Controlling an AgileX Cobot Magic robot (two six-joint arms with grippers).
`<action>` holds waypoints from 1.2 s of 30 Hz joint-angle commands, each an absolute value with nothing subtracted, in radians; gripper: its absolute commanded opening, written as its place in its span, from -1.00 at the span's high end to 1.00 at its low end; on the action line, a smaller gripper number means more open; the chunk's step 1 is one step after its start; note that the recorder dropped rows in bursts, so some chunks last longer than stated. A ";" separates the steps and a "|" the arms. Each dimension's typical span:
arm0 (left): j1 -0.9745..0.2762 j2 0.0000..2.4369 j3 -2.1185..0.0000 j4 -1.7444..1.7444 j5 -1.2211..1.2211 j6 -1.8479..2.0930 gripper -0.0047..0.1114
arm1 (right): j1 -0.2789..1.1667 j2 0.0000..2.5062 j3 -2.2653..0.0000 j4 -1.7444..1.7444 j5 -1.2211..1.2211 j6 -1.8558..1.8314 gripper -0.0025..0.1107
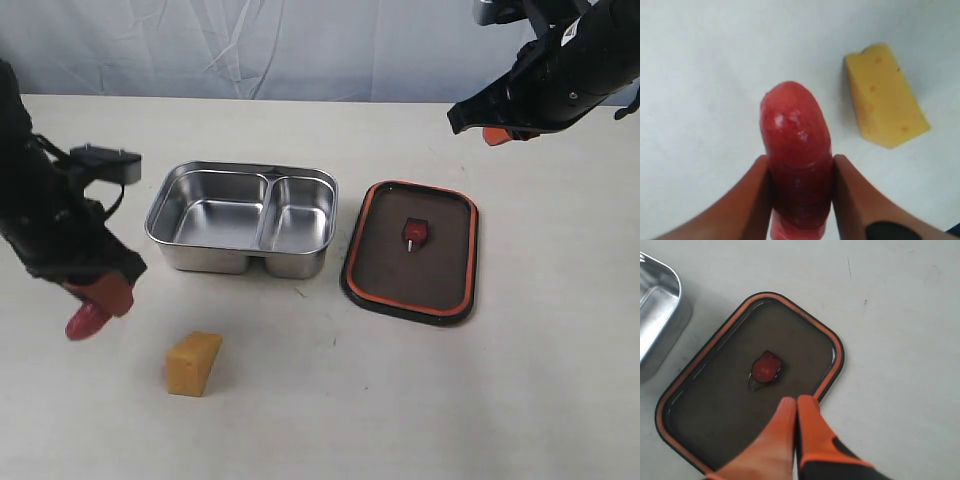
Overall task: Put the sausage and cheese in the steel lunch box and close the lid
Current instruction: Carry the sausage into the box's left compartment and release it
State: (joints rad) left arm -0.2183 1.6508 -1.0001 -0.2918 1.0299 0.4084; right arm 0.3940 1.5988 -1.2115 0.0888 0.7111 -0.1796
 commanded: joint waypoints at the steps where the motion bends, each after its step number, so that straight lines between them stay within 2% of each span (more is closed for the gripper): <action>1: -0.223 1.607 -1.128 -0.301 1.058 0.395 0.92 | 0.389 1.600 -1.211 0.083 0.705 -0.183 0.97; 8: -0.223 1.732 -1.357 -0.237 1.120 0.361 0.92 | 0.389 1.600 -1.211 0.086 0.705 -0.183 0.97; 20: -0.262 1.987 -1.610 -0.253 1.173 0.359 0.92 | 0.389 1.600 -1.211 0.088 0.719 -0.180 0.97; 26: -0.321 2.090 -1.695 -0.244 1.162 0.348 0.92 | 0.389 1.600 -1.211 0.088 0.741 -0.180 0.97; 32: -0.321 2.127 -1.712 -0.230 1.168 0.312 0.92 | 0.389 1.600 -1.211 0.088 0.762 -0.180 0.97; 36: -0.321 2.127 -1.727 -0.236 1.145 0.312 0.75 | 0.389 1.600 -1.211 0.088 0.750 -0.180 0.97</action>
